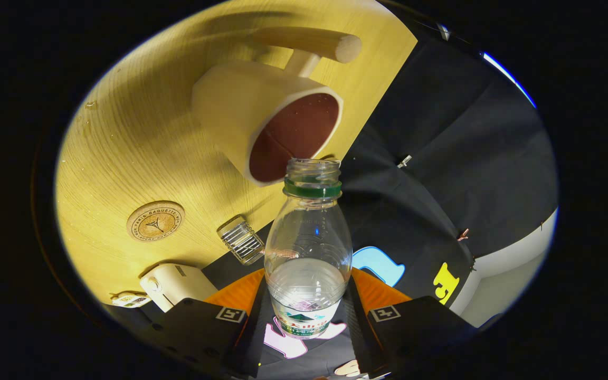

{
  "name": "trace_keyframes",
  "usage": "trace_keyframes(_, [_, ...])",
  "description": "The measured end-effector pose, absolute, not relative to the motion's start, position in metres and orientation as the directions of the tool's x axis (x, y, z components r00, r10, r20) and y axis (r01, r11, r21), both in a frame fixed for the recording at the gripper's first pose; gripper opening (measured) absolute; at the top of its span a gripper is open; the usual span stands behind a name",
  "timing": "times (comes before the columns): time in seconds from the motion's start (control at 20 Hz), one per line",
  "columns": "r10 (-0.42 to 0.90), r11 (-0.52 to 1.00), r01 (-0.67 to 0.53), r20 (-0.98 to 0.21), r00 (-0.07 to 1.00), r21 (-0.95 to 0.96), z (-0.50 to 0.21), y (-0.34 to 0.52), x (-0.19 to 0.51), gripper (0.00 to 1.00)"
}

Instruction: Take the bottle from table, then pour the juice into the cup, finally place the bottle on the coaster

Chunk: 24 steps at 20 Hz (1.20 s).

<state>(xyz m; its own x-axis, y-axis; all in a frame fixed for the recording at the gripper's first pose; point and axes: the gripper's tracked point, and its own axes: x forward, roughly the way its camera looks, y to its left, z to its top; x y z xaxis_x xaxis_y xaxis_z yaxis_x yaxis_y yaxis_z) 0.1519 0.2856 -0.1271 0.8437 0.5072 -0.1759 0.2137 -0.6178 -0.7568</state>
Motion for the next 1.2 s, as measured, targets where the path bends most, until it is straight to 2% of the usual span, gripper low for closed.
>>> trace_keyframes(0.7, [0.479, -0.6, 0.155, -0.197, 0.856, -0.785, -0.136, 0.281, 0.15, 0.7])
trace_keyframes(1.0, [0.411, -0.483, 0.051, -0.174, 0.895, -0.874, -0.127, 0.258, 0.149, 0.7])
trace_keyframes(1.2, [0.342, -0.321, -0.017, -0.133, 0.93, -0.947, -0.091, 0.236, 0.151, 0.7])
